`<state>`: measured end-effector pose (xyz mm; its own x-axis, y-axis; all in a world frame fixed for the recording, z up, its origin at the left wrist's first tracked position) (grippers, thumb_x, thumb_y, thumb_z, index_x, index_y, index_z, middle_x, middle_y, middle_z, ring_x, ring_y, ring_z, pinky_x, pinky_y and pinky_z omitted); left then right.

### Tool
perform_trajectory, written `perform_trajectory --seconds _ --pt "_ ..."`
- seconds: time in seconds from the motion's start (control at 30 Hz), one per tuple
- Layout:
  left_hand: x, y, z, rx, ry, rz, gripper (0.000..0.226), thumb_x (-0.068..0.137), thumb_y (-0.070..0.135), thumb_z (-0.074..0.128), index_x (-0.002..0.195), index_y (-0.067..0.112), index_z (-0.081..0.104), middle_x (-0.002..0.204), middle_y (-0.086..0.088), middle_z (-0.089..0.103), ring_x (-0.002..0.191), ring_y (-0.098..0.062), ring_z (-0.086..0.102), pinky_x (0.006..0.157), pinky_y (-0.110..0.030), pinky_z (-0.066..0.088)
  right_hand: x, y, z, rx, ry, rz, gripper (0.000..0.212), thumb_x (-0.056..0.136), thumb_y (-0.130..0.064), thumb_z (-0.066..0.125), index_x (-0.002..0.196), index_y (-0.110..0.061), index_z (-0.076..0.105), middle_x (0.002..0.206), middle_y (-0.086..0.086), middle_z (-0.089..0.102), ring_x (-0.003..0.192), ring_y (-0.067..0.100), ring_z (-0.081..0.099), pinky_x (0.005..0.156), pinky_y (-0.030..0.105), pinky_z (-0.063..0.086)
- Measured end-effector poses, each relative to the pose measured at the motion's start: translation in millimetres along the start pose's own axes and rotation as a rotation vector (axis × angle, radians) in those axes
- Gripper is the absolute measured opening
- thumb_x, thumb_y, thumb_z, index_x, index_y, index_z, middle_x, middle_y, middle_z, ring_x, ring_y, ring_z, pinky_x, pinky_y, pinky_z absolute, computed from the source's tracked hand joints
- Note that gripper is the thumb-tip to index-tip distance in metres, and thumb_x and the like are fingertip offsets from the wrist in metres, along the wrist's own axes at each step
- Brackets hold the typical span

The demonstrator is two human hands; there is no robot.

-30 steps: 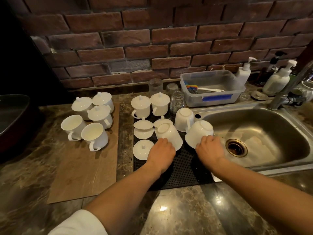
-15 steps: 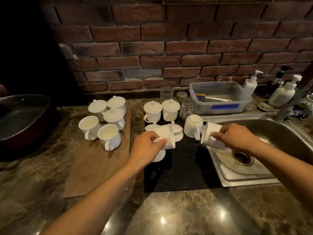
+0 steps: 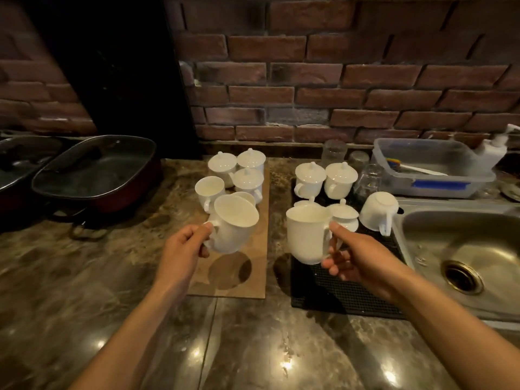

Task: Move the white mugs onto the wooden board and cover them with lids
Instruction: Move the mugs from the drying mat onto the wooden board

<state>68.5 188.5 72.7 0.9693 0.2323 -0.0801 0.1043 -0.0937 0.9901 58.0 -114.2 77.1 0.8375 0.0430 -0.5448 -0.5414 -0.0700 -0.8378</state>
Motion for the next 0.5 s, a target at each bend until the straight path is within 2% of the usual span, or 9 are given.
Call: perform_trajectory --seconds 0.17,0.27,0.4,0.5 --pt "13 -25 -42 0.009 0.115 -0.032 0.039 0.094 0.042 0.052 0.073 0.011 0.063 0.063 -0.003 0.054 0.061 -0.015 0.047 0.059 -0.03 0.038 17 13 66 0.139 -0.016 -0.046 0.041 0.093 -0.043 0.047 0.069 -0.011 0.055 0.067 0.018 0.069 0.048 0.018 0.057 0.047 0.026 0.043" --pt "26 -44 -53 -0.045 0.19 -0.069 0.038 0.094 0.04 0.053 0.079 0.007 0.065 0.069 -0.008 0.056 0.066 -0.02 0.047 0.063 -0.035 0.037 28 23 103 0.185 0.001 -0.021 0.041 0.094 -0.034 0.046 0.065 -0.008 0.056 0.071 0.022 0.068 0.05 0.02 0.055 0.05 0.029 0.042" --pt "44 -69 -54 -0.115 0.225 -0.148 0.024 0.095 0.036 0.053 0.082 0.022 0.067 0.082 -0.002 0.067 0.077 -0.019 0.057 0.07 -0.036 0.045 40 35 142 0.18 0.025 -0.01 0.041 0.096 -0.027 0.044 0.062 -0.006 0.057 0.073 0.02 0.064 0.053 0.02 0.051 0.052 0.03 0.039" --pt "55 -89 -51 -0.135 0.223 -0.21 0.025 0.096 0.037 0.051 0.079 0.023 0.064 0.078 0.0 0.065 0.073 -0.018 0.056 0.07 -0.034 0.044 47 47 164 0.227 0.057 0.015 0.042 0.097 -0.026 0.044 0.063 -0.005 0.057 0.073 0.019 0.063 0.053 0.018 0.05 0.052 0.029 0.037"
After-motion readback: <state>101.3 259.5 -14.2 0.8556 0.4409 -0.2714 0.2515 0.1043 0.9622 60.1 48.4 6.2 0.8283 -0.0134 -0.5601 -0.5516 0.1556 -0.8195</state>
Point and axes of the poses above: each hand's wrist, its own x-axis towards the middle knuckle, its own z-axis out of the palm, y = z × x, the point moved 3 cm from there along x, towards the middle knuckle
